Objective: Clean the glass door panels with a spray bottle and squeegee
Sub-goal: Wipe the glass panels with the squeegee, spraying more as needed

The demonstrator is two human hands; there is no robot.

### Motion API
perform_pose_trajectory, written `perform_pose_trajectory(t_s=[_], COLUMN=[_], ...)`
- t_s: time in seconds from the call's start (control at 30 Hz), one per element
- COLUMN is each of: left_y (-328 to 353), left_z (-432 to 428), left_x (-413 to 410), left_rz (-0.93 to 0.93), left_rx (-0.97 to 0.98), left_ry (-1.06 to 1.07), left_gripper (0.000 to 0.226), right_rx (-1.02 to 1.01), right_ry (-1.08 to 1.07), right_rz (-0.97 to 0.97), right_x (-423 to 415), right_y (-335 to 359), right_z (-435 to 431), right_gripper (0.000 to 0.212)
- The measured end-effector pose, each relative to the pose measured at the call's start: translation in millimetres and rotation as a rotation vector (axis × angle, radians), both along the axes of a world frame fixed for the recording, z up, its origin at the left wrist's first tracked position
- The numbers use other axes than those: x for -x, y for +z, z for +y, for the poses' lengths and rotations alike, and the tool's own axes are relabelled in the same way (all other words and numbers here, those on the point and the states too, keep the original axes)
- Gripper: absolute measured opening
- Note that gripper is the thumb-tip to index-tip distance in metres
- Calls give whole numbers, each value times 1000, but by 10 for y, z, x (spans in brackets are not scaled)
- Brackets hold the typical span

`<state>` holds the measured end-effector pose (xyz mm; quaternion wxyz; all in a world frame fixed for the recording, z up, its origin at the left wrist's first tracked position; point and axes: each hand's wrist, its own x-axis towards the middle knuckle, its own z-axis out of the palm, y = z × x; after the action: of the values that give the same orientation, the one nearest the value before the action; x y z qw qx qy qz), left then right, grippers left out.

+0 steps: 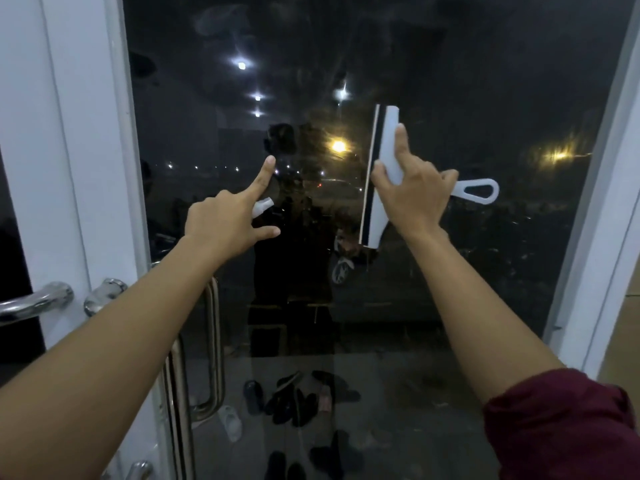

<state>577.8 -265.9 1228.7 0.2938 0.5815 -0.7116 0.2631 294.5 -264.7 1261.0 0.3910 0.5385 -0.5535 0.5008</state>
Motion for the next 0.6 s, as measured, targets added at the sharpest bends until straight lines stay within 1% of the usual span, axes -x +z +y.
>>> perform_pose_trajectory(t_s=[0.13, 0.2, 0.27, 0.33, 0.4, 0.53, 0.6], left_y=[-20, -27, -27, -47, -86, -279, -439], left_z=[4, -2, -11, -23, -32, -36, -28], left_x=[28, 32, 41, 45, 41, 10, -38], left_rz=[-7, -9, -5, 4, 13, 70, 70], left_rx=[21, 34, 44, 55, 76, 81, 60], left_ry=[15, 23, 26, 24, 10, -97, -137], left_gripper=[109, 110, 111, 111, 109, 98, 98], right_rx=[11, 13, 27, 46, 57, 29, 4], right_ry=[-17, -75, -153, -153, -96, -7, 21], right_rz=[-108, -161, -175, -167, -95, 20, 46], right_x=[569, 740, 753, 567, 219, -573, -840], right_y=[-335, -468, -585, -730, -923, -1348, -1501], right_z=[69, 137, 193, 240, 262, 216, 183], right_gripper=[60, 59, 57, 57, 56, 54, 53])
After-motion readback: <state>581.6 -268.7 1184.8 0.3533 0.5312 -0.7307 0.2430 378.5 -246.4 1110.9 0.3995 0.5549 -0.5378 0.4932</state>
